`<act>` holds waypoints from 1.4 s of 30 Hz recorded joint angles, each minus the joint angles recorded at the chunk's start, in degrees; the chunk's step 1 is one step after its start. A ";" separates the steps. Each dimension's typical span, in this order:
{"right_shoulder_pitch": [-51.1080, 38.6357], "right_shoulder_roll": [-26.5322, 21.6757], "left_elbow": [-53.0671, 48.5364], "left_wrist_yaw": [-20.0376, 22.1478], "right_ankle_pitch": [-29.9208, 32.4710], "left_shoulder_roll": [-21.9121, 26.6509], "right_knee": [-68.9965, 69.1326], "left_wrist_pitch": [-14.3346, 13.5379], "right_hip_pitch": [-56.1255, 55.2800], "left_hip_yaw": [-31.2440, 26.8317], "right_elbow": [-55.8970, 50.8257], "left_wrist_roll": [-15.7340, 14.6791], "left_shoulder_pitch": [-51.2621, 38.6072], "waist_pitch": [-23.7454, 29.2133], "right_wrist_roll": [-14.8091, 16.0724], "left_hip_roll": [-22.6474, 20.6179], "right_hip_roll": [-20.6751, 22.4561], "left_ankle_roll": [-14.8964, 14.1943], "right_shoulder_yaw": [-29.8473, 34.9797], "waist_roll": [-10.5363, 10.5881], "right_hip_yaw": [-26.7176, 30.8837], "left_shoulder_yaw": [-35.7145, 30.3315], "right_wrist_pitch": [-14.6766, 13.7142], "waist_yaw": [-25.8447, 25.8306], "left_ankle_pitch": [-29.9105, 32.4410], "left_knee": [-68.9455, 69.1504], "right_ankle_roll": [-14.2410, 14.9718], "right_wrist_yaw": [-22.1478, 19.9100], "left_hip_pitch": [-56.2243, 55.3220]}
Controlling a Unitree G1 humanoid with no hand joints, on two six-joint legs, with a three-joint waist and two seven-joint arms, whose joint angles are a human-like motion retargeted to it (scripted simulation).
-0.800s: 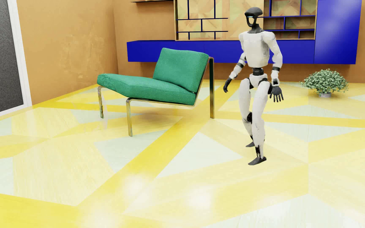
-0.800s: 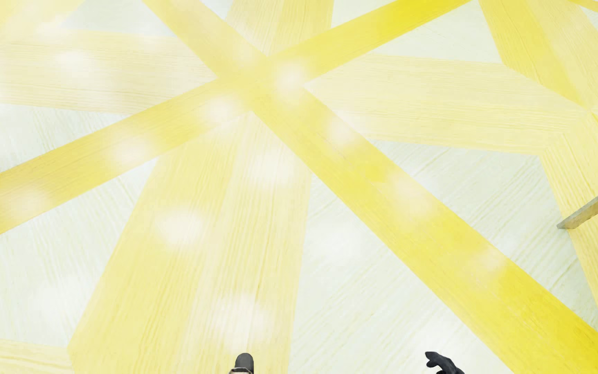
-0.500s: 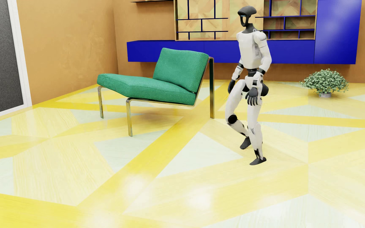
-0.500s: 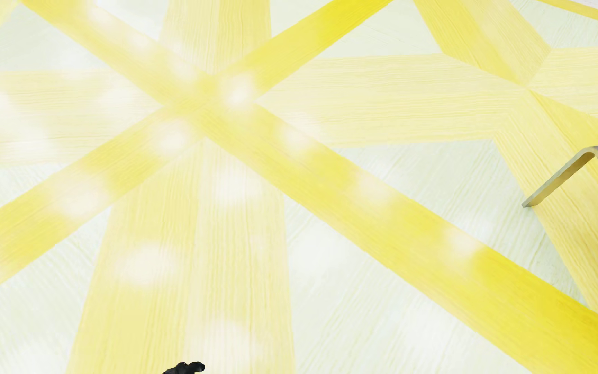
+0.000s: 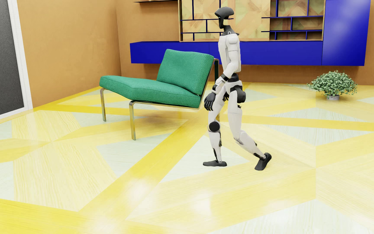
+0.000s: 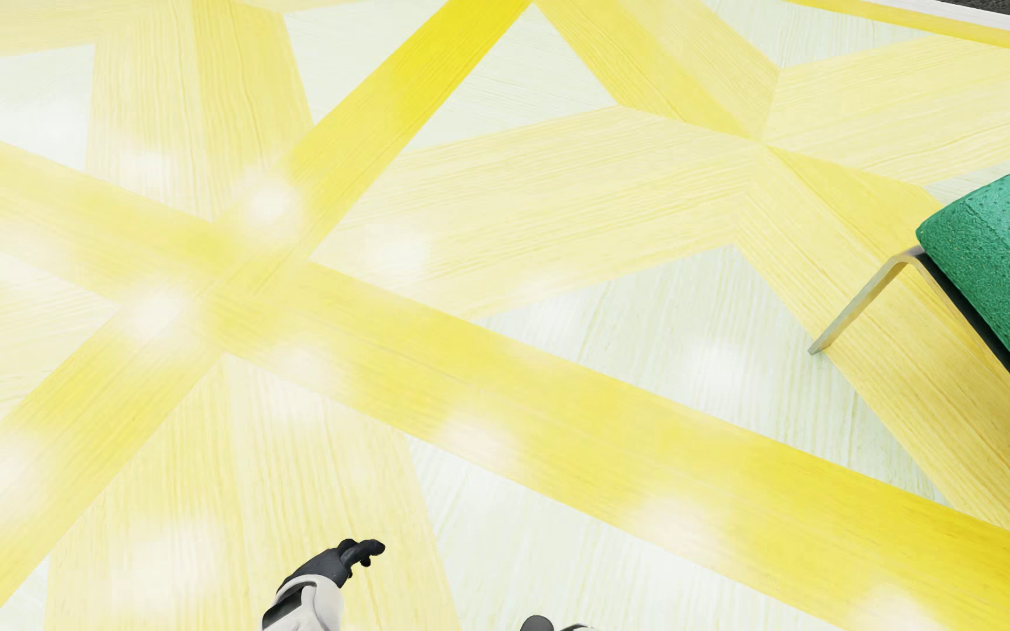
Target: Head to the armchair
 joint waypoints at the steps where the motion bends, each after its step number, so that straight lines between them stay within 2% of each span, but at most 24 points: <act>1: -0.54 -0.17 3.18 -2.46 -1.22 0.15 -0.54 0.25 2.11 -2.40 -0.12 0.17 0.64 0.13 -0.64 1.18 0.66 1.12 0.76 0.29 0.58 -1.51 -0.75 0.29 5.88 8.44 0.73 0.93 -3.72; 3: -2.40 -1.37 7.45 -6.93 -3.07 0.75 -2.14 0.61 6.16 -4.70 -1.33 0.17 2.71 0.44 -1.72 4.04 2.18 2.76 2.29 1.06 2.18 -2.90 -2.73 1.46 7.13 22.81 2.55 1.46 -11.77; 6: -6.67 -2.91 7.91 -4.57 -4.88 0.49 -5.99 1.38 12.28 -6.58 -4.16 -2.63 9.26 0.68 -1.83 5.36 4.11 4.59 2.48 1.89 6.16 1.48 -3.83 3.60 3.92 27.99 5.25 -2.56 -24.12; 10: -9.24 -3.71 5.61 -3.59 -9.64 1.35 -7.19 1.65 18.47 -9.10 -9.39 -3.85 16.85 0.33 1.22 4.15 4.36 5.68 1.87 2.50 11.20 4.96 -7.57 5.98 2.58 0.57 8.93 -5.56 -31.86; 12: -9.33 -4.91 3.86 -4.07 -11.91 1.17 -8.02 2.16 22.13 -13.53 -11.35 -2.72 19.52 -0.05 1.90 1.00 3.24 5.98 3.10 2.54 13.66 6.33 -8.21 6.78 3.27 -21.40 10.97 -5.30 -29.82; 14: -8.58 -6.48 2.11 -4.27 -13.49 -0.04 -4.19 2.37 24.41 -16.11 -12.71 -0.71 21.06 0.08 1.96 -1.89 0.35 7.43 3.79 2.08 16.20 6.86 -7.77 7.03 8.55 -25.06 13.03 -4.80 -27.82; 15: -7.72 -6.68 1.80 -3.81 -12.57 -0.81 2.11 2.57 23.36 -14.73 -13.20 0.42 20.71 0.52 2.46 -2.74 -1.57 8.77 3.07 1.57 17.43 6.68 -7.24 6.78 6.98 -20.58 13.28 -5.33 -27.55; 17: -5.37 -4.66 2.67 -3.33 0.26 -1.79 21.35 3.14 16.25 -12.56 -12.54 2.51 17.45 1.47 4.22 -4.47 -4.64 9.80 0.25 0.30 20.61 5.47 -5.71 5.81 0.64 -14.30 11.59 -8.93 -25.80; 18: -4.41 -3.85 2.91 -4.03 7.66 -1.53 30.73 2.69 11.18 -11.27 -11.30 3.26 15.39 1.72 4.22 -5.16 -6.03 10.06 0.23 -0.25 21.68 4.40 -4.79 5.17 -1.49 -14.30 8.17 -10.02 -23.42; 20: -3.86 -3.71 1.18 -4.24 9.20 -1.12 42.00 1.18 2.52 -8.61 -7.31 4.38 11.26 1.87 1.99 -6.75 -10.67 10.82 3.53 -1.20 19.47 2.82 -2.66 3.70 -4.53 -16.57 5.08 -6.71 -17.91; 21: -2.99 -3.98 -0.25 -3.26 8.06 -0.76 43.38 0.40 -0.85 -7.77 -6.12 4.54 9.00 1.82 1.34 -7.39 -11.04 11.07 4.19 -1.48 17.67 2.54 -2.23 2.89 -5.80 -17.80 5.32 -2.98 -15.39; 23: -1.16 -3.41 -4.04 -1.24 5.60 -0.11 39.22 -1.08 -6.40 -6.17 -5.22 4.84 4.77 1.57 1.27 -8.36 -8.49 11.44 2.91 -1.57 13.79 1.93 -1.07 1.53 -8.79 -18.84 9.22 1.01 -11.31; 24: -0.23 -2.90 -6.25 -0.51 4.37 0.33 34.18 -1.87 -8.41 -5.11 -5.23 4.94 2.81 1.40 1.42 -8.76 -6.75 11.53 1.81 -1.52 11.64 1.64 -0.74 1.10 -10.70 -19.05 12.61 0.77 -9.39; 27: 1.83 -0.49 -11.61 1.53 3.39 1.64 8.86 -3.65 -8.91 -1.10 -4.91 4.15 -1.94 0.55 2.73 -10.20 -2.41 11.20 -1.94 -1.42 2.25 1.73 0.15 0.38 -15.44 -20.75 17.90 -3.14 -3.24; 28: 2.26 0.32 -12.36 1.61 5.08 1.92 0.27 -3.72 -7.36 0.26 -4.59 3.70 -3.00 0.13 3.20 -10.78 -1.56 10.91 -2.81 -1.38 -2.14 1.87 0.49 0.17 -16.52 -21.46 16.47 -3.56 -1.22; 29: 2.68 0.92 -12.54 1.36 7.11 2.11 -3.91 -3.53 -5.42 1.48 -4.34 3.16 -3.81 -0.27 3.35 -11.33 -1.61 10.51 -3.17 -1.34 -8.03 1.96 0.52 -0.06 -17.07 -21.53 3.97 -3.23 0.60; 30: 3.20 1.21 -12.00 1.23 5.06 1.94 -4.10 -3.16 -3.95 2.22 -4.25 2.43 -4.34 -0.49 3.26 -11.63 -1.29 9.85 -3.39 -1.16 -9.01 1.95 0.37 -0.57 -17.30 -19.64 -4.61 -2.73 1.77; 31: 3.56 1.68 -10.52 1.47 2.55 1.56 -2.88 -2.46 -2.58 2.35 -4.15 1.51 -4.54 -0.50 3.25 -11.08 -1.13 8.76 -3.77 -0.88 -7.44 1.90 0.30 -1.25 -15.86 -15.39 -5.13 -2.56 1.93; 33: 3.27 3.13 -4.65 1.22 -0.91 0.67 -0.86 -0.17 0.70 1.44 -3.80 0.36 -4.13 -0.14 3.46 -8.04 0.09 4.09 -5.08 -0.35 -5.21 0.49 0.84 -2.18 -3.48 -0.19 -5.09 -3.28 -1.90; 35: 1.65 2.83 2.00 -3.80 -2.88 1.18 -1.22 0.98 4.71 -0.04 -4.08 1.71 -3.20 0.10 2.02 -4.06 1.60 -0.90 -3.87 0.19 -2.47 -3.95 -0.03 -2.10 6.44 17.16 -4.02 -2.62 -8.73; 37: -1.53 1.02 5.06 -6.70 -4.02 2.25 -1.89 0.85 8.03 0.19 -5.29 1.82 0.22 0.24 0.29 2.24 3.93 2.64 -1.42 0.92 2.55 -5.30 -2.02 -1.00 4.72 28.99 -2.01 -1.24 -15.68; 38: -3.42 0.36 5.43 -5.33 -4.46 2.13 -2.20 1.04 9.53 -0.25 -6.37 0.58 3.17 0.30 0.03 5.08 5.12 4.58 -0.88 1.32 5.91 -3.74 -2.64 -0.19 4.19 31.41 -0.86 -1.65 -19.00; 40: -6.84 -0.39 5.90 -1.46 -5.43 0.95 -2.42 1.49 11.98 -4.08 -8.68 -2.61 9.40 0.40 0.15 7.97 6.99 4.23 0.07 2.02 13.11 -0.15 -5.03 1.50 3.51 28.83 1.68 -4.48 -25.48; 42: -9.85 -1.51 7.12 -1.77 -6.88 -0.20 -1.58 2.02 13.46 -8.09 -10.70 -4.66 14.25 0.34 0.17 9.73 8.08 5.13 3.41 2.71 20.57 1.28 -8.40 3.11 3.04 17.06 4.44 -6.38 -29.07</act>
